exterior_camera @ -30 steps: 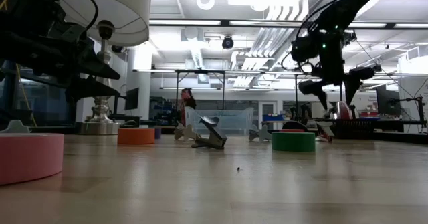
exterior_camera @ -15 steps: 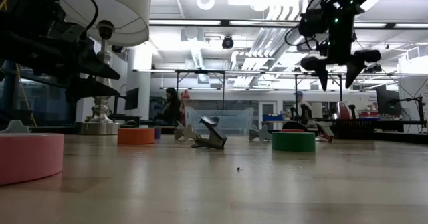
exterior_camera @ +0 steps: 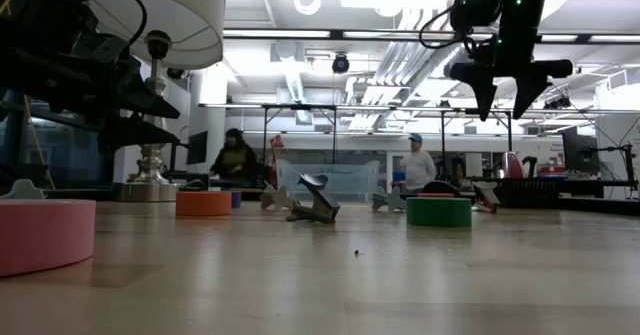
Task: Pick and place Stapler, Stapler remover, tape
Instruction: Put the purple staple remover into the blue bin
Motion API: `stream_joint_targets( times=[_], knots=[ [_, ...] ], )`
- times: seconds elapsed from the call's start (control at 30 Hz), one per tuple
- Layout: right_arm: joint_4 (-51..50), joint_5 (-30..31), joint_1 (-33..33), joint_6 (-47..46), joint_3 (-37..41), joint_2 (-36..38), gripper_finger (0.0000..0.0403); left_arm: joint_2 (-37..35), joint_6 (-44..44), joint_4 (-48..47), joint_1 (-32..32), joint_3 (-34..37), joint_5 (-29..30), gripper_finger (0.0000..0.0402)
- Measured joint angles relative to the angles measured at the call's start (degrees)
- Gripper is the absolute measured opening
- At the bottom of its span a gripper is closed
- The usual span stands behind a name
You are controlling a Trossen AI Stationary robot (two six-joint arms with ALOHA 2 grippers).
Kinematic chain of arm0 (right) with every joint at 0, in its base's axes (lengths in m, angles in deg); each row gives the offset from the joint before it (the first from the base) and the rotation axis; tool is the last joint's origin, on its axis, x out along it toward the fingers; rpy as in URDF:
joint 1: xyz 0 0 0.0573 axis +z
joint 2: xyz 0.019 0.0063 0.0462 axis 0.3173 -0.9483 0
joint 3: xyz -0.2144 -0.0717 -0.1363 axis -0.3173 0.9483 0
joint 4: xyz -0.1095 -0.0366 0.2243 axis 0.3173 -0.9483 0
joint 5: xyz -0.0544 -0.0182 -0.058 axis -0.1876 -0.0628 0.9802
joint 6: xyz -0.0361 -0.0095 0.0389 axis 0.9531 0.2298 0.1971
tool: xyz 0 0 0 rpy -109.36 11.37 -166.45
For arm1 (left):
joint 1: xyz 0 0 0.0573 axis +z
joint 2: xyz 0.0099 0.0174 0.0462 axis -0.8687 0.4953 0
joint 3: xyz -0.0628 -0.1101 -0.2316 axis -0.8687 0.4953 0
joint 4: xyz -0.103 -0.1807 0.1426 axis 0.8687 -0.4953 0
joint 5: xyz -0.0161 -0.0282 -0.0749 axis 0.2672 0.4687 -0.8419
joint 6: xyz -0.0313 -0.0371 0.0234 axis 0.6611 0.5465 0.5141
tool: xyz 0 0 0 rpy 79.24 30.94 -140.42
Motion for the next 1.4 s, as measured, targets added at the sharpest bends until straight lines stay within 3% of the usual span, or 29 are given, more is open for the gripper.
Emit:
stream_joint_targets(
  times=[0.63, 1.4],
  knots=[
    [-8.3, -5.9, 13.7, -1.8, 0.0, 0.0, 0.0295, 0.0, 0.0, 0.0, 0.0, 0.0, 0.0, 0.0250],
    [-13.0, -12.1, 31.9, -34.1, 0.0, 0.0, 0.0295, 0.0, -4.1, 0.0, 0.0, 0.0, 0.0, 0.0250]
  ],
)
